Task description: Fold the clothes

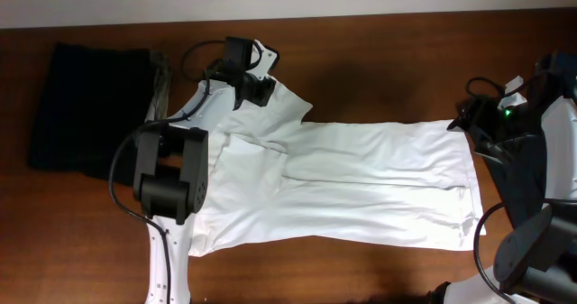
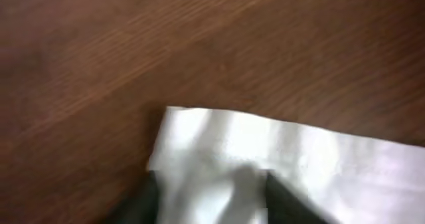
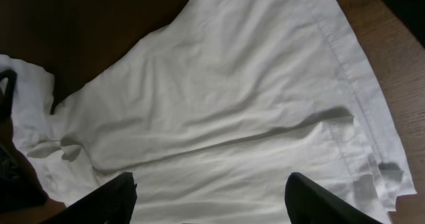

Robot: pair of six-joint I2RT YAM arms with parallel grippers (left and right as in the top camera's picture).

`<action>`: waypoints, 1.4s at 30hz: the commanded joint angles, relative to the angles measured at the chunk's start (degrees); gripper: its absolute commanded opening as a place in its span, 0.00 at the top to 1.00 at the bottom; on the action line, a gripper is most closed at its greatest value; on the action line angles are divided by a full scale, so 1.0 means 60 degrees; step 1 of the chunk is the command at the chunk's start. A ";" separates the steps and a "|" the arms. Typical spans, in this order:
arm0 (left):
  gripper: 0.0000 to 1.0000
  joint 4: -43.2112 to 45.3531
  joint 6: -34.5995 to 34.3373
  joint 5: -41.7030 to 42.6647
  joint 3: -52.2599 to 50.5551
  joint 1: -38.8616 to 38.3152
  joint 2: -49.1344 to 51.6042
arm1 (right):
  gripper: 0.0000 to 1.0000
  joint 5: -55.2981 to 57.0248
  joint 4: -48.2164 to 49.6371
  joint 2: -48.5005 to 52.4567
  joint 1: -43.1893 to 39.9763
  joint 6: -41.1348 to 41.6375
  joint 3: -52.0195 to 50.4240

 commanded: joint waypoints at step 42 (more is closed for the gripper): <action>1.00 -0.6215 -0.0288 -0.0856 0.1548 -0.0047 -0.3067 | 0.33 0.1038 0.2867 0.3854 -0.0098 -0.1359 0.1435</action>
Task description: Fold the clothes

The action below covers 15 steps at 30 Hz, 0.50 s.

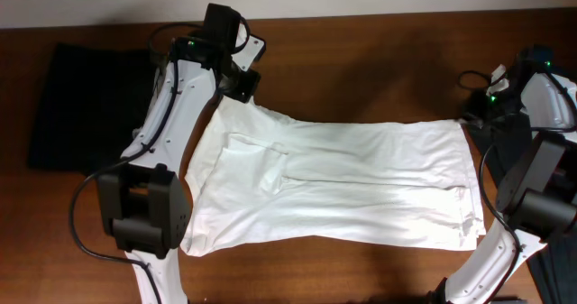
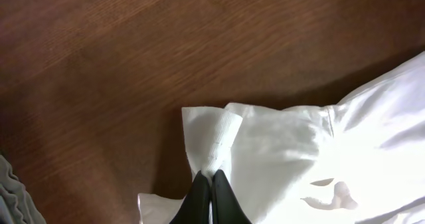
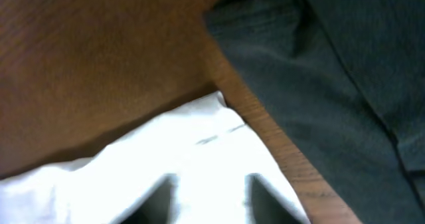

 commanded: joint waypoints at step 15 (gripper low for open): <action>1.00 -0.0182 -0.0127 -0.0069 0.0175 -0.0102 -0.0306 | 0.85 0.0146 0.1647 0.0758 0.0044 0.0004 -0.1053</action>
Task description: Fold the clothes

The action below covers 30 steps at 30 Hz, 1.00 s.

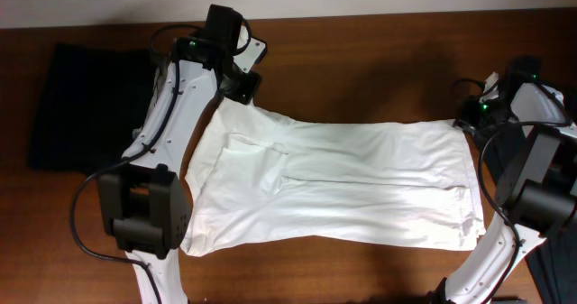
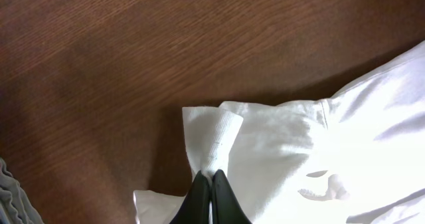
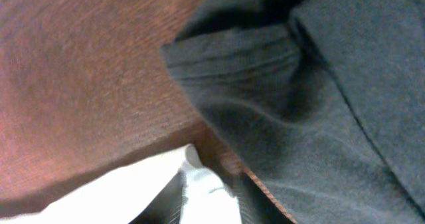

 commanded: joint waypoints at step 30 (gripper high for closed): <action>1.00 -0.4368 -0.0127 -0.0262 0.0175 -0.0033 -0.1191 | 0.96 0.1956 -0.6972 -0.1362 -0.0743 0.0987 0.1636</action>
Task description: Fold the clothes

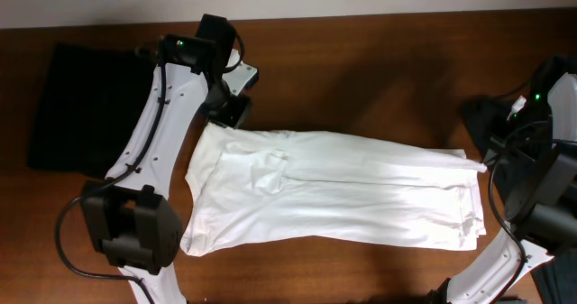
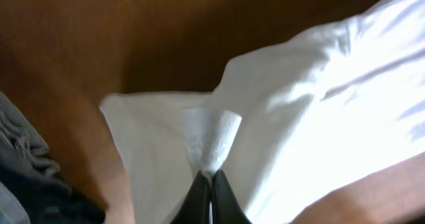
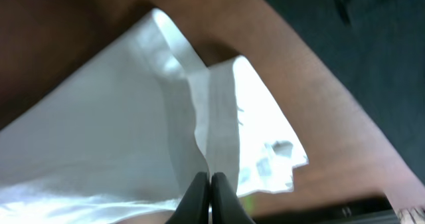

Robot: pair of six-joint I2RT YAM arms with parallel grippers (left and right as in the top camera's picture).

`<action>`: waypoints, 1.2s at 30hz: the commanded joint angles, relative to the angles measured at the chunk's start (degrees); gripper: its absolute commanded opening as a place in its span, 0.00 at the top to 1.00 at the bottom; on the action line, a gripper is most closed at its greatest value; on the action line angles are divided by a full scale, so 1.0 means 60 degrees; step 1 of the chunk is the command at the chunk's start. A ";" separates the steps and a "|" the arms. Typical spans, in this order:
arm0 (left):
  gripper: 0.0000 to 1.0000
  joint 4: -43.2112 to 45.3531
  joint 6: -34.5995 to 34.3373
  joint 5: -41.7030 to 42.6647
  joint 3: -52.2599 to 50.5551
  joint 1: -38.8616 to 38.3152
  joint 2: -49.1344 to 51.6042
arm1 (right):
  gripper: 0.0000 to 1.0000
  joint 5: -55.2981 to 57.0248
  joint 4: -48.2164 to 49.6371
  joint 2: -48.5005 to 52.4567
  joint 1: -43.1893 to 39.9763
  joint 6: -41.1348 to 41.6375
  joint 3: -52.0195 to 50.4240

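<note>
A white shirt (image 1: 334,191) lies spread across the brown table (image 1: 361,60). Its far edge is raised and drawn in toward the front. My left gripper (image 1: 231,111) is shut on the shirt's far left corner, and the pinched cloth (image 2: 211,141) rises from the closed fingers (image 2: 211,175). At the right end my right gripper (image 1: 488,165) is shut on the far hem corner. The hem (image 3: 222,111) hangs folded from its closed tips (image 3: 210,177).
A black garment (image 1: 81,105) lies at the table's far left, and grey cloth (image 2: 23,151) shows beside the left gripper. Another dark garment (image 1: 494,119) lies at the right edge, close behind the right gripper. Bare wood runs along the back.
Both grippers have moved toward the front with the shirt's far corners. The far edge, flat on the table before, is now lifted and pulled in, so the shirt looks narrower.
At first the shirt's far left corner lay folded over under my left gripper and my right gripper hung open above the hem. Then the left held that corner pulled out flat while the right reached the far right corner. Now both hold their corners lifted.
</note>
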 commanded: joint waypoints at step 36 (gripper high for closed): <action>0.62 -0.0018 -0.0197 0.1581 -0.4404 0.0393 -0.0233 | 0.36 -0.3483 0.0856 -0.0291 -0.0040 -0.2248 -0.1749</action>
